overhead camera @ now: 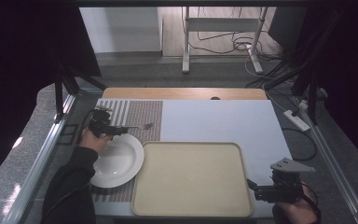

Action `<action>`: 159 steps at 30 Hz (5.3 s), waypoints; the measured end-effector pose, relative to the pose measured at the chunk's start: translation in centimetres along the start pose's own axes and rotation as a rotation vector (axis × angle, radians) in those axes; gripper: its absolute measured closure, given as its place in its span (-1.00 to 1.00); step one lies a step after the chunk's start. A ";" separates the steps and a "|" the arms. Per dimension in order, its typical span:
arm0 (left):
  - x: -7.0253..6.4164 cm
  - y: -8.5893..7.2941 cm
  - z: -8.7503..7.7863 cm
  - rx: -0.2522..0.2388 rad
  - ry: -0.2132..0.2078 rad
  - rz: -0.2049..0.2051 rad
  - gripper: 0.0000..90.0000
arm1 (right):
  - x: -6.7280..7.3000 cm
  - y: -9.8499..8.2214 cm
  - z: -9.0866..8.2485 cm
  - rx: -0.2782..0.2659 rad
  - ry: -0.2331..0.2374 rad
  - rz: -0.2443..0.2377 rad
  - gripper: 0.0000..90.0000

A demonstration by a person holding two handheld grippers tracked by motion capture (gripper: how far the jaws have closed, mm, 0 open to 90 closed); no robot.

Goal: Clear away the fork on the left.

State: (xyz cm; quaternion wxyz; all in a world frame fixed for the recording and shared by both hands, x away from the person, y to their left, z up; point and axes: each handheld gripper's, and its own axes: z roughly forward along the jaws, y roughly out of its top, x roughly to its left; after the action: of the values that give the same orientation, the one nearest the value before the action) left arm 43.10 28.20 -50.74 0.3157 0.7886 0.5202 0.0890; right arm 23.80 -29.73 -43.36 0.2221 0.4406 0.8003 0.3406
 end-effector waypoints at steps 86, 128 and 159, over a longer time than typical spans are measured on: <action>0.0 2.5 3.5 0.220 0.015 0.240 0.77 | 0.1 0.0 0.1 0.007 -0.001 -0.008 -1.00; -1.2 -0.2 -4.6 0.161 -0.001 0.109 0.87 | 0.1 0.1 0.0 0.001 -0.001 -0.015 -1.00; -12.2 -4.3 -4.5 0.184 -0.196 0.224 0.87 | 0.3 0.2 0.2 0.004 -0.001 -0.026 -1.00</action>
State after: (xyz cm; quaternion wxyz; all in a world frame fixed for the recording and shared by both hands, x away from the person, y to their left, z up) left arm 32.32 20.50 -47.42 0.2795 0.8720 0.4019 -0.0015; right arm 23.86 -29.38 -43.37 0.2260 0.4311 0.8065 0.3356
